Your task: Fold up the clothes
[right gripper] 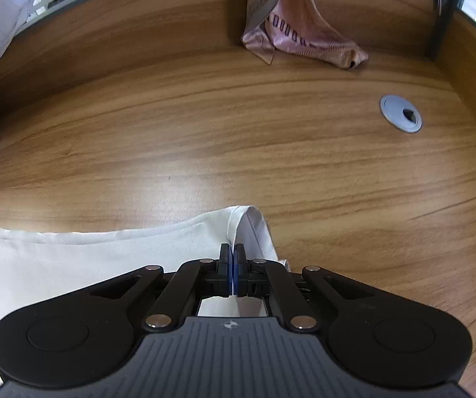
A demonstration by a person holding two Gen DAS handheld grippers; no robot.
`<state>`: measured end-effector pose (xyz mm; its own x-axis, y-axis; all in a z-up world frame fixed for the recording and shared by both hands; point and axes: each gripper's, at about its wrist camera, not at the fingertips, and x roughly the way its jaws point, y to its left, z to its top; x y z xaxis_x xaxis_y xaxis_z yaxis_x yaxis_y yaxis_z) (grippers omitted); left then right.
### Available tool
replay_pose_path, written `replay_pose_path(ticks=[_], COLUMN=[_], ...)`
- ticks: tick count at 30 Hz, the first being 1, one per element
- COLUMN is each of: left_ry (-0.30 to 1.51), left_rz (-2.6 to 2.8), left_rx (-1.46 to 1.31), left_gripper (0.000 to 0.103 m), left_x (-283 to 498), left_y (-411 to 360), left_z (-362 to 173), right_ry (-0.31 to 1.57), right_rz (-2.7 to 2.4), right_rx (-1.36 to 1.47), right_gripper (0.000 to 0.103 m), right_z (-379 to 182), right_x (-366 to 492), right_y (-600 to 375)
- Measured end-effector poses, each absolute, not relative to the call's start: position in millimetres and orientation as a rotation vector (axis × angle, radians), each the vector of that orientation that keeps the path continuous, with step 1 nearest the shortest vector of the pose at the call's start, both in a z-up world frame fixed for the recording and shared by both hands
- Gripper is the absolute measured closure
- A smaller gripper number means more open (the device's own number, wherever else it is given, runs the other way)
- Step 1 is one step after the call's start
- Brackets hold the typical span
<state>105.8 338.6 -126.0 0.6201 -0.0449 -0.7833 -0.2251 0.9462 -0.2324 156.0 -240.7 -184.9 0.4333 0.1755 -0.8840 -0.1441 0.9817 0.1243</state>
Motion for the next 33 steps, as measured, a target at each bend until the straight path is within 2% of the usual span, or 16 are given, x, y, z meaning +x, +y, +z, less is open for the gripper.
replay_pose_path(ticks=[16,18,19,21,23,25,33], left_ry=[0.879,0.904,0.909,0.907,0.9,0.891,0.893], left_rz=[0.098,0.104,0.103,0.087,0.074,0.064,-0.02], left_rx=[-0.272,-0.273,-0.271,-0.252,-0.24,-0.251,-0.228], left_gripper=[0.098,0.093,0.088,0.079,0.067,0.061,0.056], left_x=[148.6,153.0,153.4,151.6,146.7,138.5,82.3], left_y=[333.3,333.7,334.0,333.6,335.0,339.8,339.5], left_z=[-133.9,-139.0,-138.9,-134.8,-127.9,-120.6,-98.9], right_ry=[1.057,1.074,1.08,1.079,1.066,1.055,1.028], right_rz=[0.175,0.183,0.185,0.19,0.195,0.197,0.296], right_rx=[0.011,-0.001,-0.011,-0.04,-0.061,-0.073,-0.062], right_gripper=[0.102,0.102,0.101,0.095,0.081,0.078,0.077], right_z=[-183.2,-187.0,-187.8,-185.9,-179.6,-171.4,-139.1], right_x=[190.1,193.2,193.4,190.2,183.7,175.2,125.8], right_y=[-231.4,-228.2,-226.4,-222.7,-220.9,-220.6,-212.4])
